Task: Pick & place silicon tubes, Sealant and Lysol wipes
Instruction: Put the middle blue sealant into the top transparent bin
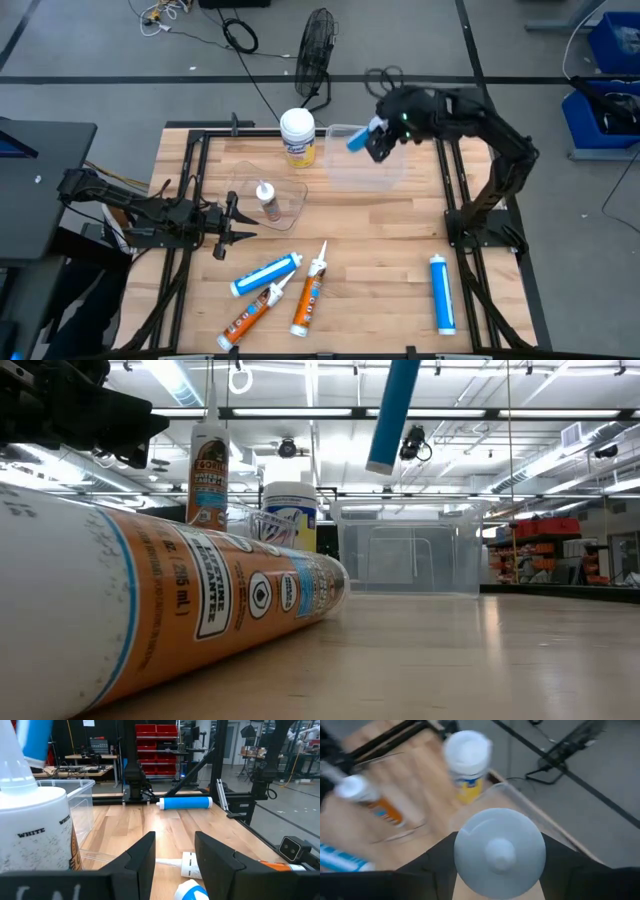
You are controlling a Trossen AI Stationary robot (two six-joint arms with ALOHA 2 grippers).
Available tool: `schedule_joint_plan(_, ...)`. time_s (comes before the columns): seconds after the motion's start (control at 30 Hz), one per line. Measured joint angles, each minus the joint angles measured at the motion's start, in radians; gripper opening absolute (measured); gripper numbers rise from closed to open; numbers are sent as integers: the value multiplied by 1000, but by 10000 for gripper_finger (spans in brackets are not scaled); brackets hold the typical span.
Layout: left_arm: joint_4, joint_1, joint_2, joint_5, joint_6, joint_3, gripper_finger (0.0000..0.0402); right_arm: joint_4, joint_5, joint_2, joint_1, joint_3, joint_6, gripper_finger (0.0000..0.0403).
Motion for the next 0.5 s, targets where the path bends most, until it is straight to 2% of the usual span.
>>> schedule_joint_plan(0.1,0,0,0,0,0,0,142,0,-6,4,-70,0,-26,212)
schedule_joint_plan(0.27,0,0,0,0,0,0,142,2,-94,18,-167,-10,-34,212)
schedule_joint_plan(0.37,0,0,0,0,0,0,142,2,-135,21,-202,-51,-40,212)
schedule_joint_plan(0.5,0,0,0,0,0,0,142,5,-140,24,-242,-146,-42,212)
